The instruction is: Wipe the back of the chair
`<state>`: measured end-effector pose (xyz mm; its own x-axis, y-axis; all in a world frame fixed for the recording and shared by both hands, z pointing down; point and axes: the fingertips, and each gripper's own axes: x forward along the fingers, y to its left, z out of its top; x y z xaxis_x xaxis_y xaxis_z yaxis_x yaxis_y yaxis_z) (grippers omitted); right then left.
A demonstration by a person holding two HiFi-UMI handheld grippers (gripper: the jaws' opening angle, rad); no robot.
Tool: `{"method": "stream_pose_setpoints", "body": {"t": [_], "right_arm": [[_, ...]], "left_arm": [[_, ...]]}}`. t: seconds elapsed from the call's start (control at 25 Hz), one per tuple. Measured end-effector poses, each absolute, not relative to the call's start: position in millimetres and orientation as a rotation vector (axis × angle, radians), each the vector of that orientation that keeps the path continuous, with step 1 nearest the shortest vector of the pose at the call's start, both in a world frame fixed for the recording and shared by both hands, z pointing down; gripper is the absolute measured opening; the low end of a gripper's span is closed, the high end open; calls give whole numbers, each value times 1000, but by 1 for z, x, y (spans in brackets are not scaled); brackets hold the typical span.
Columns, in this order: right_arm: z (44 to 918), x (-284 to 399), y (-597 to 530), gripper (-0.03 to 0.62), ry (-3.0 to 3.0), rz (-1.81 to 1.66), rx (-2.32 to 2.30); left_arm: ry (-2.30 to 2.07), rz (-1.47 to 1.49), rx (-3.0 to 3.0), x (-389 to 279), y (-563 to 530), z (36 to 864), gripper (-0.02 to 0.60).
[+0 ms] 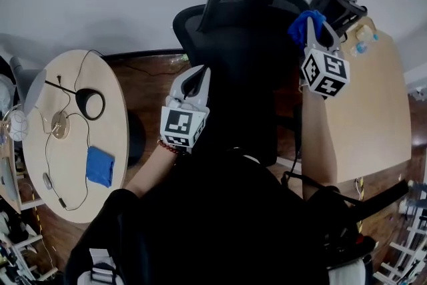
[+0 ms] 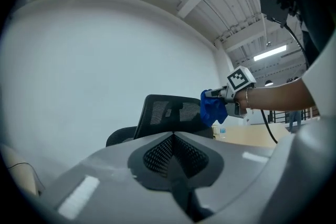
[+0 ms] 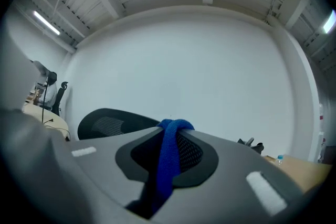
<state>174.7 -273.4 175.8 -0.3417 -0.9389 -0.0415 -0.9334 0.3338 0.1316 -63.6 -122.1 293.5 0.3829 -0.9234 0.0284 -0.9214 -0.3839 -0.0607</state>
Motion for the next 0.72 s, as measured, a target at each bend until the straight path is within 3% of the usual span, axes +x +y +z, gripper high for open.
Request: {"method": "stream_pose_setpoints", "body": {"t": [0.28, 0.72], "right_arm": [[206, 129, -302, 46, -2540, -97, 1740], [223, 4, -291, 46, -2676, -313, 1384]], "left_arm": [[1745, -147, -2565, -71, -121, 299, 6], [1804, -154, -2563, -91, -125, 319, 6]]}}
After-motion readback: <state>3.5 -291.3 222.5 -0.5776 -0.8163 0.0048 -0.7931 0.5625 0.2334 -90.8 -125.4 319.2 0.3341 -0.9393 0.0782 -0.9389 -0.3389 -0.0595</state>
